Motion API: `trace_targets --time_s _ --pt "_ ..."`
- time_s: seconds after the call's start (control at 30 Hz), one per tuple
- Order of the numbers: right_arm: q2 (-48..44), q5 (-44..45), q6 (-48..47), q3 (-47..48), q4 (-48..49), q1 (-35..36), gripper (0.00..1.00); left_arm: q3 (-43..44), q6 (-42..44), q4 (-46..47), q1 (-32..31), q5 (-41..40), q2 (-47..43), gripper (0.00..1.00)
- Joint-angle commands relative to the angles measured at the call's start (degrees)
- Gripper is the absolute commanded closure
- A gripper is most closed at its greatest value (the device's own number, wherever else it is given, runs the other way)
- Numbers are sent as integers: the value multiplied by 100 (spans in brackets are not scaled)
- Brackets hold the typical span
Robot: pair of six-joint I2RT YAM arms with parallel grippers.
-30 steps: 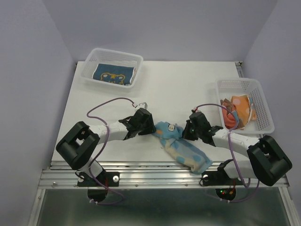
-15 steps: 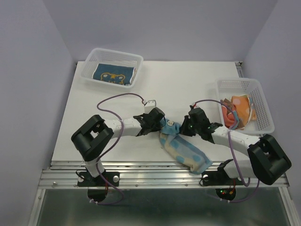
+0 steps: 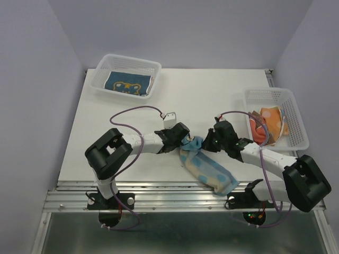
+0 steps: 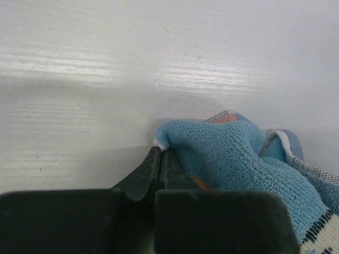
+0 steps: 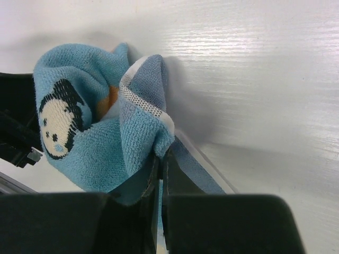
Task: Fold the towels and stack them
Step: Flatten out the crumpled towel
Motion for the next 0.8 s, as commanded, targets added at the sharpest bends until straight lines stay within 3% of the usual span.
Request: trace_targets --time_s 0.0,0.2,0.4,0.63,0.77 --pt "-215 114 -85 138 26 41 99 -589 -67 -1169 6 94 87 100" --pt "-935 132 -278 585 -386 41 99 -782 213 -941 -3 -56 -1994 100" --pt "-1964 808 -541 1263 -870 41 99 -687 952 -80 -12 356 -4217 100" --pt "-2465 326 -902 2659 -1240 49 99 139 1417 35 -47 945 -5318 100" --pt "-2527 -489 -1034 3853 -1434 41 99 964 1673 44 -56 1654 -5688 100"
